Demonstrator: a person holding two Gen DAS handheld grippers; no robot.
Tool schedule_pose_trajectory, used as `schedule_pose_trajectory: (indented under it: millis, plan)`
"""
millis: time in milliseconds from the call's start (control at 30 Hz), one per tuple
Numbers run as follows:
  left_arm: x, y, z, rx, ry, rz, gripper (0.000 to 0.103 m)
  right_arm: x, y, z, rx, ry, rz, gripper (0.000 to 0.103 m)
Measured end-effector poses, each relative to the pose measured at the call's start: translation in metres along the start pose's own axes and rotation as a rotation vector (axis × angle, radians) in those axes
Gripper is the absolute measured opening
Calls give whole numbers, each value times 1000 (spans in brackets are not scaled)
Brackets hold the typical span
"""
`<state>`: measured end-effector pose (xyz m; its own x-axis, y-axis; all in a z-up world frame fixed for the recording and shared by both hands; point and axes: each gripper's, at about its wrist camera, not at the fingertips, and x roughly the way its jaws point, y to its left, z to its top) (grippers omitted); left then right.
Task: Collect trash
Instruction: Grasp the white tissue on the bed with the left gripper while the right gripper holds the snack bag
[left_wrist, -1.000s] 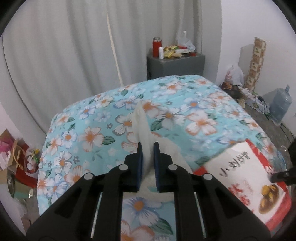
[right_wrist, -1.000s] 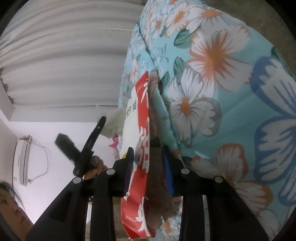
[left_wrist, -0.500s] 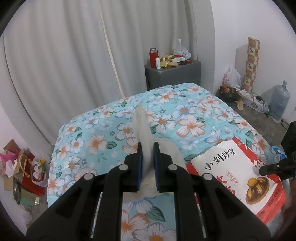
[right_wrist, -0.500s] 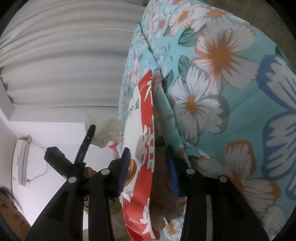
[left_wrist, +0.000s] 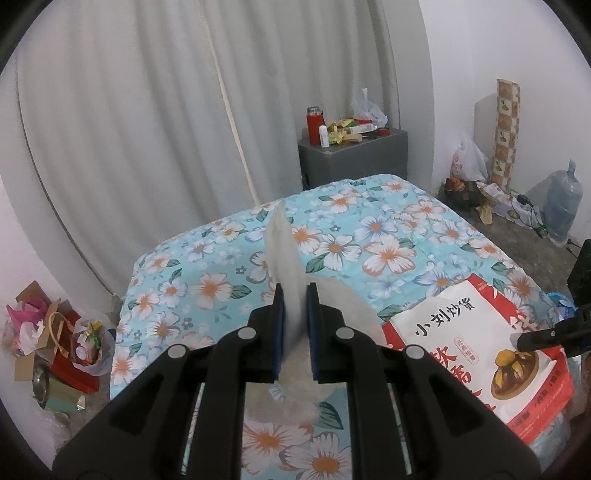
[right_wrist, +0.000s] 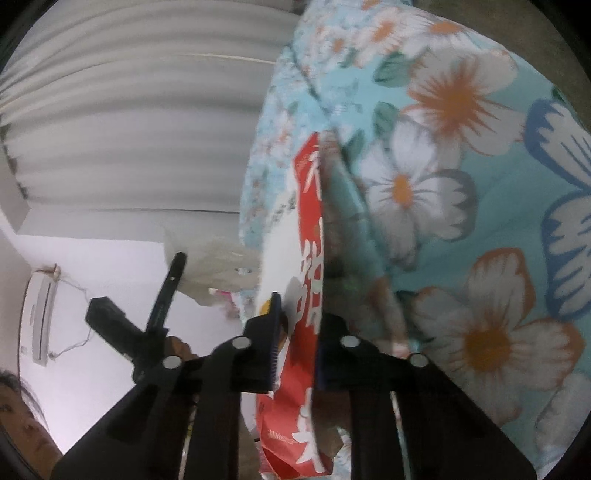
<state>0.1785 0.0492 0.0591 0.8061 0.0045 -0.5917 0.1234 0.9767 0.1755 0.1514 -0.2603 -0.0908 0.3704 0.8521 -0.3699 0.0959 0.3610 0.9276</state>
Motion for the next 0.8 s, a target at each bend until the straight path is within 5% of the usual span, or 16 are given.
schedule_pose_trajectory:
  millis: [400,800]
  plan:
    - [-21,0,5,2,-46,-1,9,-3,37,1,-73,-38,19,6]
    - [-65,-13,24,10,-146,-80,9,-41,65,-14,-174,-157,9,4]
